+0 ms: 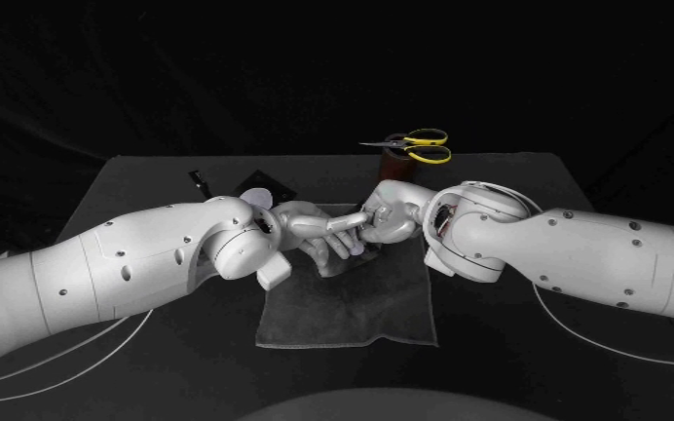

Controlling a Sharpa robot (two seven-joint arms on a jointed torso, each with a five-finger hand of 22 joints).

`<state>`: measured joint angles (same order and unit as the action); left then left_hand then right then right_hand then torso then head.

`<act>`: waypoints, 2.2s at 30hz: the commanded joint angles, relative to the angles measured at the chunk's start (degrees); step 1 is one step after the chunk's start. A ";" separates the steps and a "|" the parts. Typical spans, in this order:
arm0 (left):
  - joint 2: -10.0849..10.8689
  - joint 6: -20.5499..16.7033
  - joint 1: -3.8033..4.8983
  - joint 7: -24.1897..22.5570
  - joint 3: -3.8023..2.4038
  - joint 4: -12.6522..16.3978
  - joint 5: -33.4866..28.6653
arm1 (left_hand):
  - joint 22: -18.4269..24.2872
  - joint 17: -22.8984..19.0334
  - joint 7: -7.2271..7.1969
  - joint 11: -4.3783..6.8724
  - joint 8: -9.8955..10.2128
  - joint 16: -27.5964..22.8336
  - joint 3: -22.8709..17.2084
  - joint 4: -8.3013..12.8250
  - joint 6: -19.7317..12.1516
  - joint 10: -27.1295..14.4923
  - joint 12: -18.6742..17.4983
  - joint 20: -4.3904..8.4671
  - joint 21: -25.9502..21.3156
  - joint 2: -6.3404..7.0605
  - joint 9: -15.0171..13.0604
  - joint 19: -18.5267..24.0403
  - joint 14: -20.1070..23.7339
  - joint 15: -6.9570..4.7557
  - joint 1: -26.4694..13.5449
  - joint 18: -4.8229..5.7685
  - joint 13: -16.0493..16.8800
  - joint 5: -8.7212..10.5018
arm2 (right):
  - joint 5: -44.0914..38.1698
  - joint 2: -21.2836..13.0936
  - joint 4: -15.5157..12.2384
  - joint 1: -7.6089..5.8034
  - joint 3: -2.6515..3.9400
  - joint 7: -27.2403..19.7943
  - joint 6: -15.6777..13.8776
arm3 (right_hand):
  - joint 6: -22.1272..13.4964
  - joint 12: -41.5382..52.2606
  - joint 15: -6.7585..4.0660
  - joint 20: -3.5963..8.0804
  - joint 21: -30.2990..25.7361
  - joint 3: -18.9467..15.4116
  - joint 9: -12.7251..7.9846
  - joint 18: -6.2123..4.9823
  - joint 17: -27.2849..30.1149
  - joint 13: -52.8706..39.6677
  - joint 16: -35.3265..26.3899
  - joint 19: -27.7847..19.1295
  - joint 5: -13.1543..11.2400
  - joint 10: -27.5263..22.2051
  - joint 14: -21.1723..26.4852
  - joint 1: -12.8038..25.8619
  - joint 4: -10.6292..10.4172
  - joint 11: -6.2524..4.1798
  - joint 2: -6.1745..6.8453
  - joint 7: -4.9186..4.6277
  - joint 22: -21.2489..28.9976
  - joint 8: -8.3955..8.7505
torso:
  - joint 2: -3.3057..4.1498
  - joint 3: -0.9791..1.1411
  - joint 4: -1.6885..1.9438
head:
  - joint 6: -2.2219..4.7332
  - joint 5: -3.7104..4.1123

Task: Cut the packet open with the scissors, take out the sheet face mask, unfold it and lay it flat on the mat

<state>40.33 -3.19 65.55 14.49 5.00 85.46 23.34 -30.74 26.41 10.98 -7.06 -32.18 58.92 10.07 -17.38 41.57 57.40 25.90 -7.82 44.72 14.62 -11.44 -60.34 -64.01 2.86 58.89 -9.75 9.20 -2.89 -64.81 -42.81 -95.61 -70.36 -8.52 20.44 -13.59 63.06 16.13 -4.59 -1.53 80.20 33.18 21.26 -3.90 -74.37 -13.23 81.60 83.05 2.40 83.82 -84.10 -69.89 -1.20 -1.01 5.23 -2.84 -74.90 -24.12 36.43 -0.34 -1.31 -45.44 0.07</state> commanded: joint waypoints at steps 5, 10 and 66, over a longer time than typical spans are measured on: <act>-0.27 4.99 -0.03 -2.53 -0.06 0.73 -3.49 | 1.37 0.08 1.42 -1.23 0.99 -1.77 1.96 -0.02 -3.29 -3.63 -2.32 -0.92 -2.34 2.29 0.57 1.65 2.88 1.09 1.06 -0.49 -1.11 -0.19 | 3.73 0.80 1.17 0.01 0.04 -1.35 -0.73 | -0.06 0.48 -0.43 0.20 0.18 0.77 4.74 0.73 -0.11 -0.28 0.23 0.20 0.40 1.08 -2.90 1.09 0.20 -0.43 -0.03 0.38 -2.71 -1.46 | 0.01 0.01 0.03 | 0.04 0.19; -0.33 4.45 -0.05 -3.05 -0.07 0.93 -3.64 | 1.97 0.39 1.65 -1.52 0.61 -1.98 1.36 -0.01 -4.03 -4.60 -2.72 -1.37 -3.22 1.72 0.52 1.74 3.52 1.40 3.46 -0.63 -1.43 -0.22 | 4.74 1.16 1.42 0.06 0.04 -1.92 -0.96 | -0.05 0.62 -0.47 0.23 0.18 0.78 4.95 0.73 -0.22 -0.58 0.29 0.21 0.40 1.22 -2.93 1.67 -0.10 -0.49 0.10 0.47 -2.75 -1.85 | 0.00 0.04 0.01 | -0.11 0.30; 0.46 2.40 -0.07 -3.71 -0.13 1.04 -1.39 | 1.59 4.26 -0.15 -0.12 -1.39 -3.01 -41.45 3.80 5.02 -2.14 -1.01 -0.26 -2.50 -2.83 3.85 0.67 2.52 0.13 19.68 -0.69 -4.51 0.09 | 5.94 -1.34 0.84 0.19 0.02 -10.89 -10.85 | -10.67 -1.20 2.46 -2.26 -11.85 0.91 4.00 -2.21 19.46 -3.62 -12.97 -7.22 0.48 -9.16 2.56 1.89 3.24 3.11 4.35 -4.00 9.61 0.70 | -0.05 0.07 -0.06 | -0.36 0.28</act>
<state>40.82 -1.24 65.50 11.83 4.89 86.38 22.11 -29.07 30.63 10.67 -7.14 -33.70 56.12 -31.50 -13.36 46.20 54.73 24.84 -8.08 41.87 11.84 -7.64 -59.87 -61.24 3.28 79.05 -9.71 4.76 -2.66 -57.45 -44.01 -94.54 -70.15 -8.56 12.52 -21.10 52.68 14.75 -2.34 -3.40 68.61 34.36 25.31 -5.32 -54.95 -16.77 68.94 75.90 3.24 74.91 -81.87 -68.10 2.05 2.16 9.14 -6.87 -65.17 -23.64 36.40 -0.27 -1.36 -45.79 0.38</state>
